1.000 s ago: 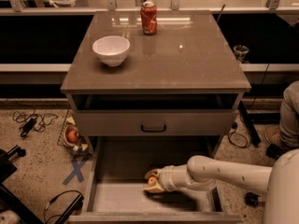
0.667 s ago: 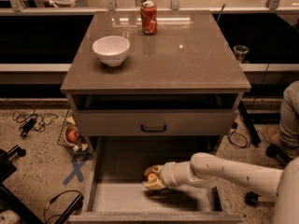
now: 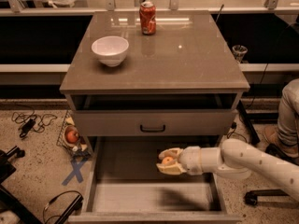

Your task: Pick orange from middle drawer and place on counter

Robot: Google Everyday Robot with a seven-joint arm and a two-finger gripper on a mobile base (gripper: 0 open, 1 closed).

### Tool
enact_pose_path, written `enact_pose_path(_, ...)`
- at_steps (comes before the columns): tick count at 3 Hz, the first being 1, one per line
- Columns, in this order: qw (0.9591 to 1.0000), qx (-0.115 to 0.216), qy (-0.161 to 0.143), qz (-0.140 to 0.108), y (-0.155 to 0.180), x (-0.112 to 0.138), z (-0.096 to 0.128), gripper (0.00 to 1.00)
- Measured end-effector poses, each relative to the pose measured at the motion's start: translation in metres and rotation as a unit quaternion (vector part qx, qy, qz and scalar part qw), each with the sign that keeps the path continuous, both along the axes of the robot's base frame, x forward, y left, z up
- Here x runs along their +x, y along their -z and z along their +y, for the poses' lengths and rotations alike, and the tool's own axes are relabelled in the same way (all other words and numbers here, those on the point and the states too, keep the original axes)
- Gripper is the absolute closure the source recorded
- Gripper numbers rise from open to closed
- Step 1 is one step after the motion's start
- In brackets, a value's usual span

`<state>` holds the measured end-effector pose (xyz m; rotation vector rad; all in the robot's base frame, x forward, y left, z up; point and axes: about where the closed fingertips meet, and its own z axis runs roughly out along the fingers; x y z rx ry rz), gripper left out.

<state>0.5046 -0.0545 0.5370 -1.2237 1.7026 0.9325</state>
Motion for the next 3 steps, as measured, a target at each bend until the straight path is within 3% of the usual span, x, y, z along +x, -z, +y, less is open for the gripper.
enact_pose_path(1, 0.999, 0.01, 0.043, 0.008, -0.086, -0.002, -0.039, 1.0)
enact_pose_path(2, 0.9951, 0.004, 0.099, 0.002, -0.169, 0.014, -0.069, 1.0)
enact_pose_path(3, 0.9886, -0.003, 0.15, -0.014, -0.233, 0.038, -0.083, 1.0)
